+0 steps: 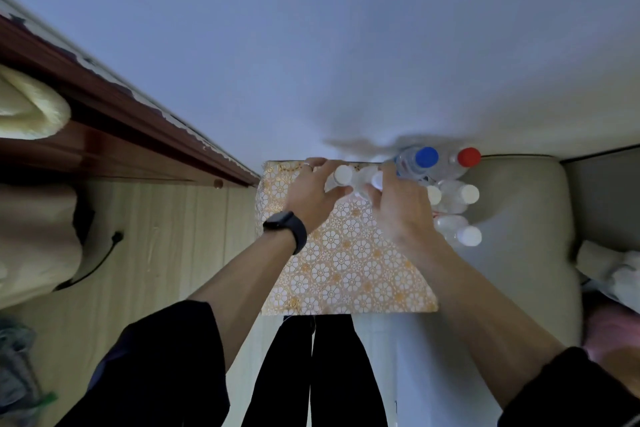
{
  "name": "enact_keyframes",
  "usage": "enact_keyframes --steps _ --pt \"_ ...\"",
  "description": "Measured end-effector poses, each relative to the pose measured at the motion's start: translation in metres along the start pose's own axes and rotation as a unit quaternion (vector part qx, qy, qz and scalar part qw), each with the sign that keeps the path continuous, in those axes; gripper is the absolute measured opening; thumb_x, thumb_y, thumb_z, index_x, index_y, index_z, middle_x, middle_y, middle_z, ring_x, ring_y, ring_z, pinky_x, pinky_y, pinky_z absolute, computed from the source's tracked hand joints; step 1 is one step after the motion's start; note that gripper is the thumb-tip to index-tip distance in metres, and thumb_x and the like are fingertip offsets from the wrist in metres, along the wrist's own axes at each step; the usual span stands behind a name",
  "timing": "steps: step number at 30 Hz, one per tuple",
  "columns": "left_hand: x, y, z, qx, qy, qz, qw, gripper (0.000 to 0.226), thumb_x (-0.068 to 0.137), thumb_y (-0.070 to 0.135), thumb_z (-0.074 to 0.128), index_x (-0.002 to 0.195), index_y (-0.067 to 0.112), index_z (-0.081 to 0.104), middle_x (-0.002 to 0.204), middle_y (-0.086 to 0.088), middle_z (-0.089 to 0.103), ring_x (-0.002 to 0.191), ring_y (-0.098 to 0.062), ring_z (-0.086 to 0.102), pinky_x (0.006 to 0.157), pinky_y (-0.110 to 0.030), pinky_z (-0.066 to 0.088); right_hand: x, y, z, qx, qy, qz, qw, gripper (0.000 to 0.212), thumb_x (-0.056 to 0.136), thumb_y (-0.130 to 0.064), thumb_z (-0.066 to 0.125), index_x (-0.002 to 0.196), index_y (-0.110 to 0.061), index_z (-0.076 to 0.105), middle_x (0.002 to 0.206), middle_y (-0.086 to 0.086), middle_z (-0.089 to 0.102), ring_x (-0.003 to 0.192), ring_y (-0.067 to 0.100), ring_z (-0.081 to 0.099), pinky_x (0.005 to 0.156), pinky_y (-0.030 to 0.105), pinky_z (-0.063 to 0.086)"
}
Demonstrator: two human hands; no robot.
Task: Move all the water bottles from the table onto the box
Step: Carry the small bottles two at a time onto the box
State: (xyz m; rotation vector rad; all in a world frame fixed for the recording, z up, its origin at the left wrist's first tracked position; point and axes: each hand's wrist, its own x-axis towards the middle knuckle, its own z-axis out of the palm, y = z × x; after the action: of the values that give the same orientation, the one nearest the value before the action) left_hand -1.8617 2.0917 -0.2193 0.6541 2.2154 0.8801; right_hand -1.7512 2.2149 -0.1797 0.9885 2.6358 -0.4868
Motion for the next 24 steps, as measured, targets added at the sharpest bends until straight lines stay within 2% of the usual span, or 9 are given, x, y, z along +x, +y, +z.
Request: enact_keyframes --steps 2,4,7,9,11,14,18,21,24 --pt "0.018 0.006 -0.001 -0.003 0.006 0.005 1.000 0.038 0.087 0.033 0.074 0.123 0.034 0.063 0.138 -0.004 0.045 0.101 -0.021 0.057 0.090 -0.035 0.050 0.019 0.000 -0.009 0.000 0.006 0.007 1.000 0.045 0.104 -0.031 0.052 0.139 -0.006 0.039 0.082 0.011 0.065 0.073 0.031 0.066 0.054 0.033 0.037" --pt "0.030 0.009 0.000 -0.016 0.017 -0.001 1.000 0.038 0.086 0.032 0.076 0.121 0.037 0.063 0.134 -0.004 0.044 0.096 -0.019 0.056 0.086 -0.029 0.048 0.032 0.000 -0.015 -0.001 0.008 0.015 1.000 0.054 0.104 -0.033 0.050 0.146 -0.004 0.031 0.078 0.011 0.064 0.071 0.029 0.065 0.054 0.034 0.036" --pt "0.031 0.009 0.003 -0.022 0.036 0.001 0.999 0.037 0.085 0.032 0.076 0.118 0.039 0.062 0.132 -0.002 0.045 0.091 -0.015 0.054 0.080 -0.023 0.044 0.038 -0.001 -0.017 -0.004 0.011 0.013 1.000 0.061 0.105 -0.035 0.049 0.150 -0.001 0.026 0.084 0.015 0.070 0.075 0.032 0.067 0.057 0.036 0.040" --pt "0.029 0.010 0.007 -0.034 0.047 -0.007 0.998 0.039 0.084 0.033 0.077 0.120 0.040 0.062 0.133 -0.003 0.047 0.097 -0.017 0.057 0.083 -0.028 0.049 0.036 0.001 -0.017 -0.009 0.002 0.012 1.000 0.062 0.105 -0.036 0.047 0.151 -0.002 0.023 0.087 0.016 0.071 0.079 0.034 0.068 0.061 0.038 0.043" --pt "0.027 0.013 0.011 -0.064 0.062 -0.030 0.996 0.041 0.083 0.033 0.078 0.120 0.039 0.063 0.132 -0.002 0.048 0.101 -0.022 0.061 0.090 -0.039 0.054 0.035 0.004 -0.015 -0.010 -0.003 0.016 1.000 0.063 0.105 -0.036 0.048 0.152 -0.003 0.022 0.091 0.017 0.071 0.083 0.036 0.069 0.064 0.039 0.046" --pt "0.026 0.016 0.016 -0.107 0.078 -0.046 0.990 0.043 0.079 0.029 0.081 0.117 0.040 0.064 0.132 0.000 0.047 0.105 -0.026 0.064 0.091 -0.046 0.055 0.037 0.008 -0.014 -0.007 -0.005 0.024 1.000 0.063 0.104 -0.037 0.049 0.152 -0.006 0.023 0.096 0.018 0.071 0.088 0.037 0.069 0.066 0.041 0.051" --pt "0.025 0.014 0.015 -0.125 0.068 -0.049 0.989 0.041 0.081 0.027 0.080 0.117 0.039 0.064 0.133 -0.001 0.041 0.106 -0.028 0.065 0.094 -0.046 0.054 0.038 0.009 -0.011 0.019 0.006 0.028 0.999 0.061 0.103 -0.040 0.049 0.149 -0.007 0.028 0.094 0.018 0.071 0.085 0.037 0.070 0.065 0.043 0.055" --pt "0.024 0.017 0.011 -0.088 0.045 -0.042 0.994 0.047 0.083 0.031 0.078 0.125 0.036 0.059 0.135 -0.003 0.041 0.106 -0.029 0.064 0.093 -0.046 0.055 0.037 0.011 -0.011 0.040 0.005 0.022 0.999 0.059 0.102 -0.041 0.052 0.148 -0.010 0.031 0.095 0.016 0.071 0.084 0.035 0.070 0.063 0.042 0.054" --pt "0.016 0.024 0.003 -0.099 0.040 -0.027 0.994 0.057 0.078 0.035 0.082 0.128 0.035 0.055 0.117 0.015 0.047 0.110 -0.017 0.059 0.089 -0.035 0.054 0.024 0.013 -0.015 0.078 0.000 0.036 0.996 0.069 0.099 -0.046 0.056 0.152 -0.017 0.024 0.094 0.009 0.073 0.084 0.029 0.071 0.068 0.040 0.057"
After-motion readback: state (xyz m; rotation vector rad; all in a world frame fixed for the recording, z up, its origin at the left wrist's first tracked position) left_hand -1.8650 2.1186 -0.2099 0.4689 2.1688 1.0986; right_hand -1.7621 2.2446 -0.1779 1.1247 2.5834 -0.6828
